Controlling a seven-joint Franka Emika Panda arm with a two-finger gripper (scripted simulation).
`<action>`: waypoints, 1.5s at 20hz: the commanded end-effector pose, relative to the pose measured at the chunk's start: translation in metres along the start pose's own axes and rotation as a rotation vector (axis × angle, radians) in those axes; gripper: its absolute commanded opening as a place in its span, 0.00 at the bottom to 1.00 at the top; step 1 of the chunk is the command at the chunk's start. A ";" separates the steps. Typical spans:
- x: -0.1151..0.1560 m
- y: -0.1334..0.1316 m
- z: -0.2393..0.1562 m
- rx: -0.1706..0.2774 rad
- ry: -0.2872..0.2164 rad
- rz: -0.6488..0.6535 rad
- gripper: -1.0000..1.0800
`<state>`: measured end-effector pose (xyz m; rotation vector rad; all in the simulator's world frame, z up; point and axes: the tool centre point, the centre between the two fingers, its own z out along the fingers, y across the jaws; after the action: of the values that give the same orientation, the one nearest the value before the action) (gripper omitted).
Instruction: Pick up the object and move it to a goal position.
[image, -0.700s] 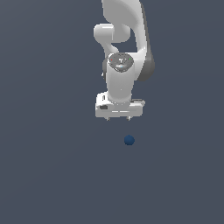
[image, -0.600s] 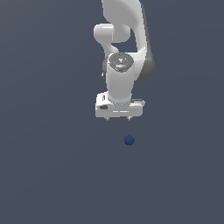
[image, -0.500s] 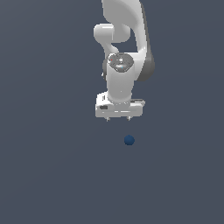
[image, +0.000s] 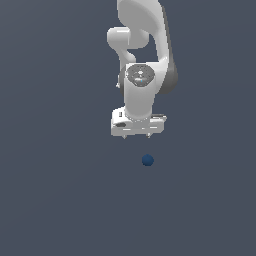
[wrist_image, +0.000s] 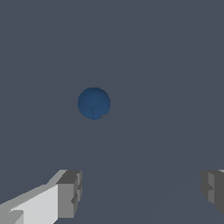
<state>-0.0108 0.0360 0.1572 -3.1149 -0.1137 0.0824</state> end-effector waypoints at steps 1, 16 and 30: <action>0.000 0.000 0.000 0.000 0.000 0.000 0.96; 0.032 -0.024 0.035 -0.018 0.025 -0.076 0.96; 0.058 -0.051 0.075 -0.029 0.050 -0.150 0.96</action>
<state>0.0384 0.0929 0.0818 -3.1220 -0.3473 0.0032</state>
